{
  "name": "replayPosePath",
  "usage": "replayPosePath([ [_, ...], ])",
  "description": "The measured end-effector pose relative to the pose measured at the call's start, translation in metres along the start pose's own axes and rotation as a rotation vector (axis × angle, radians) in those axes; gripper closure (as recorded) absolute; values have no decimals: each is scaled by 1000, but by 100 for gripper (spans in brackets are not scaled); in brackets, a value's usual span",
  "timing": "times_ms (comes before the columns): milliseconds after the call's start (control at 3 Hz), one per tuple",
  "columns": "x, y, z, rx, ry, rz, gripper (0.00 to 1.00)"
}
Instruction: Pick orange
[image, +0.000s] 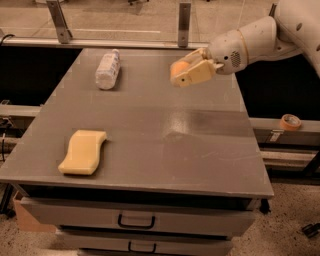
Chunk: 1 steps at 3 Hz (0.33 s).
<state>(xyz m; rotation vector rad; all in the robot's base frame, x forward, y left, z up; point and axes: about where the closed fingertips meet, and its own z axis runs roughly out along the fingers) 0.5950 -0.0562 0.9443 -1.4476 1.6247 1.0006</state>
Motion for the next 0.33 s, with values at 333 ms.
replayPosePath([
  [333, -12, 7, 4, -31, -40, -2, 100],
])
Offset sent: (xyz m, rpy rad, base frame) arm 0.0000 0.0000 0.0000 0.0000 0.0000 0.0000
